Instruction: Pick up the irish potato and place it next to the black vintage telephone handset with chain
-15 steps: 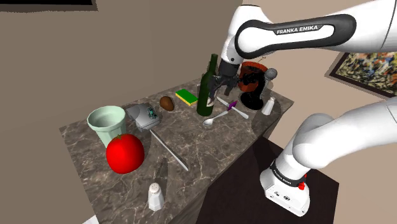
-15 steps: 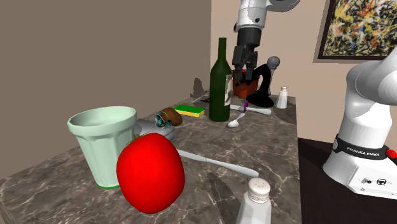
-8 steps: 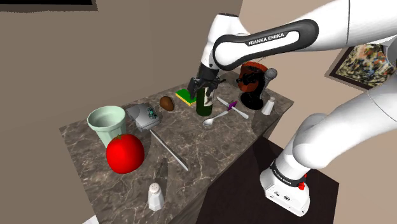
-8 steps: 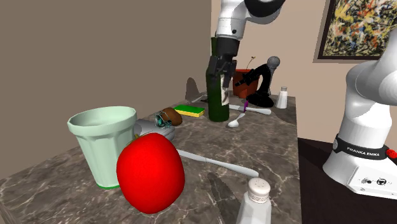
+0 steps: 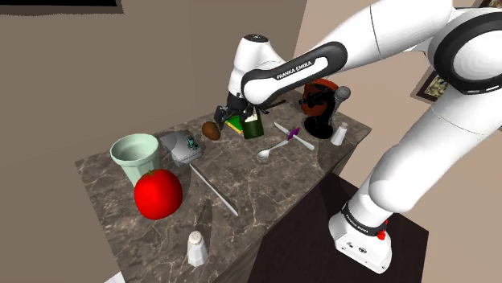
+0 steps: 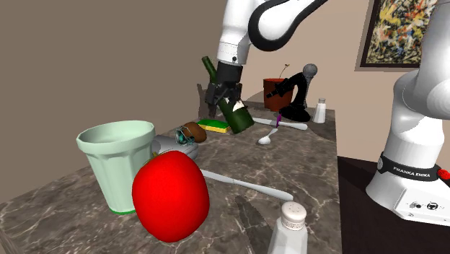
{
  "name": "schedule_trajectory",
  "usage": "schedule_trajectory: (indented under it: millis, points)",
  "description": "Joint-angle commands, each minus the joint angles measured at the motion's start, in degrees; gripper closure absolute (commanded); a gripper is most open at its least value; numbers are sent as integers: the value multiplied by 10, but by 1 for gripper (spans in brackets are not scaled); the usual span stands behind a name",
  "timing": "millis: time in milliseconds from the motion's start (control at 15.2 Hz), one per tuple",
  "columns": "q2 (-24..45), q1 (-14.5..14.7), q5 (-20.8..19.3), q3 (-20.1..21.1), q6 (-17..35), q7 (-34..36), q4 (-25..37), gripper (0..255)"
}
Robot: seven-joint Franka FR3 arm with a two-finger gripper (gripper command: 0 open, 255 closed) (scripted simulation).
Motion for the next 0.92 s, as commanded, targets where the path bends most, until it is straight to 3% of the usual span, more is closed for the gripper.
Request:
schedule_trajectory:
  millis: [0, 264, 858]
  points:
    - [58, 0, -37, 6, 50, 33, 25, 0]
    - [139, 15, -112, 0, 80, 97, 92, 0]
    - [192, 23, -140, -13, 121, 116, 102, 0]
